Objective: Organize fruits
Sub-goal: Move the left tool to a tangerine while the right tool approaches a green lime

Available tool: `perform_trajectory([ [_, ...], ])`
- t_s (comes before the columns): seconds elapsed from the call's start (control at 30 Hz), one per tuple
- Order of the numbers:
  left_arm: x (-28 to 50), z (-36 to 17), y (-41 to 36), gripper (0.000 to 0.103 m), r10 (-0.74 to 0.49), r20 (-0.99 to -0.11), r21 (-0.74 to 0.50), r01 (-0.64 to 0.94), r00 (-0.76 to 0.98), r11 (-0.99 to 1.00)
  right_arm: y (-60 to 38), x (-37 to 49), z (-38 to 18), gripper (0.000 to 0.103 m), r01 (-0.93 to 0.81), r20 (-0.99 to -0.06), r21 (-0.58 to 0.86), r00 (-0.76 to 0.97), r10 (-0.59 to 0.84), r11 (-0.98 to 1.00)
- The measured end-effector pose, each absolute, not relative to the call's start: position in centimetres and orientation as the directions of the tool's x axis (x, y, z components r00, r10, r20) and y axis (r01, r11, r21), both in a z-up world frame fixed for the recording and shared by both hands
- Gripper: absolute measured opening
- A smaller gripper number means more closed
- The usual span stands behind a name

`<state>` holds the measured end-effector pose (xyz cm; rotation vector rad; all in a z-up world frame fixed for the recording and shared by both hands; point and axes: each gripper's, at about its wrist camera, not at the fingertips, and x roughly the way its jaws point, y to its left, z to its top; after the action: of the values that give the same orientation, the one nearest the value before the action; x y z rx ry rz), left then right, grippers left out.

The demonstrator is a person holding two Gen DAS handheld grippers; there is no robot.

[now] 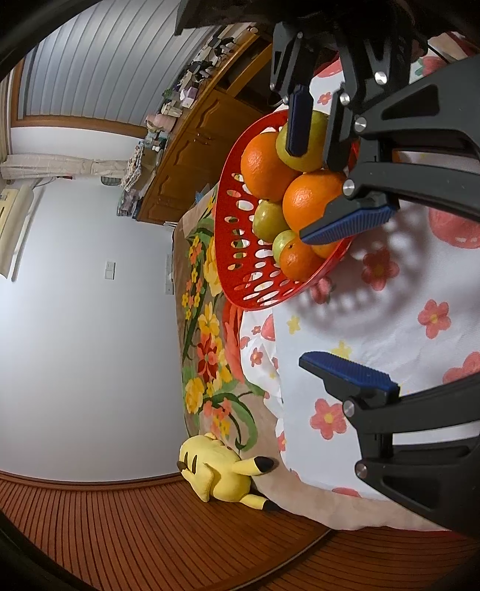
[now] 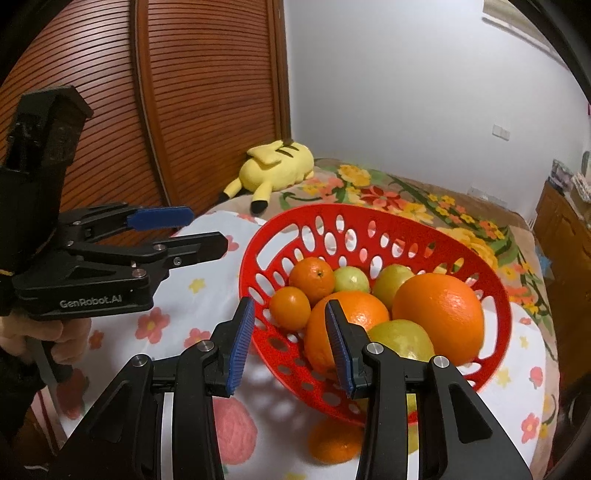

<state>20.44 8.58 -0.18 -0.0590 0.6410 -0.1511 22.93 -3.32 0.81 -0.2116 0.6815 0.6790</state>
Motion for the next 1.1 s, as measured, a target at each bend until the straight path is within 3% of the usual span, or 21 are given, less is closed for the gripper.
perform_trajectory([
  [0.5,17.4,-0.9,6.2,0.062,-0.208,-0.575,-0.124,0.168,0.791,0.978,-9.1,17.6,2.1,0.040,-0.629,-0.586,0.036,0.616,0.526,0.776],
  [1.1,15.9,-4.1,-0.2,0.062,-0.331,-0.620,-0.165,0.294,0.712,0.942,-16.6,16.5,-2.7,0.042,-0.502,-0.633,0.112,0.629,0.451,0.857],
])
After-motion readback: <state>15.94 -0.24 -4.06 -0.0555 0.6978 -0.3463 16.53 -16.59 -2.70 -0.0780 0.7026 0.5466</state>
